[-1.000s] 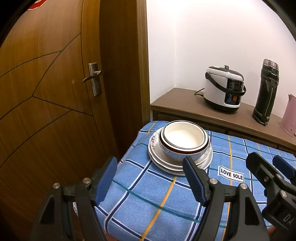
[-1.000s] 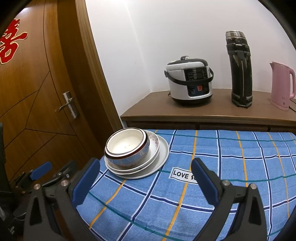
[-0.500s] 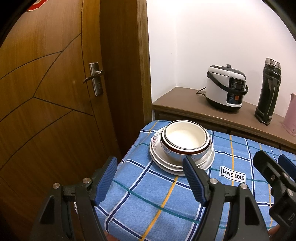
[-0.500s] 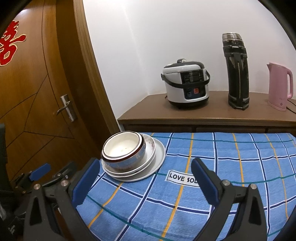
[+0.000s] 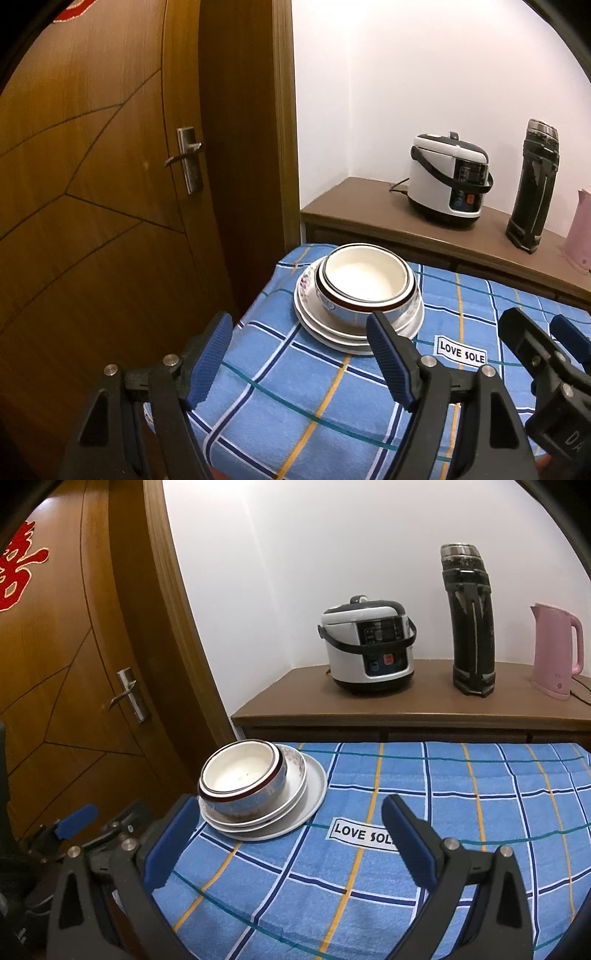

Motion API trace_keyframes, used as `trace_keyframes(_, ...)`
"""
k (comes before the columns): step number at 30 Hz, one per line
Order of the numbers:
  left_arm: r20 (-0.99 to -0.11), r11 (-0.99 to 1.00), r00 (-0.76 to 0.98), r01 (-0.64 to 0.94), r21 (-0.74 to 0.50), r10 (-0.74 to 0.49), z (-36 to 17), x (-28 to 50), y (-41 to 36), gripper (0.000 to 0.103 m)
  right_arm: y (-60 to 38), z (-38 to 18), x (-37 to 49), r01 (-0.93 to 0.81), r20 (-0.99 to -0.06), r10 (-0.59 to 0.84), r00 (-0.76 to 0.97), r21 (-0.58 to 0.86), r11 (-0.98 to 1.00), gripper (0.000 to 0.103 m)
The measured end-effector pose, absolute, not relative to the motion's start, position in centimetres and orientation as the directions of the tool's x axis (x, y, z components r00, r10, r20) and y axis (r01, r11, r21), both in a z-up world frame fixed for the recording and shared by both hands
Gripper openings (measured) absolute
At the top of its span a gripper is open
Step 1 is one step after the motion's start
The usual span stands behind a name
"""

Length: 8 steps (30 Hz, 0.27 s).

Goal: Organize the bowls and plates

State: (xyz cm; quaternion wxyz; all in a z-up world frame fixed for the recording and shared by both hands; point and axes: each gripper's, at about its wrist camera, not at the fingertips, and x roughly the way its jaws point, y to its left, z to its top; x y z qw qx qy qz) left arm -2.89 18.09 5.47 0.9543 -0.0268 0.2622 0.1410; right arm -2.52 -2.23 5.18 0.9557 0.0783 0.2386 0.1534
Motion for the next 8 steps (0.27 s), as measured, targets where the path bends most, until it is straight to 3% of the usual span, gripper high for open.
trace_keyframes(8, -0.5, 0.954, 0.819, -0.296, 0.049, 0.28, 5.58, -2.67, 17.51, 0.077, -2.58, 5.11, -2.39, -0.251, -0.43, 0.326, 0.842, 0.223, 0.942, 0.101)
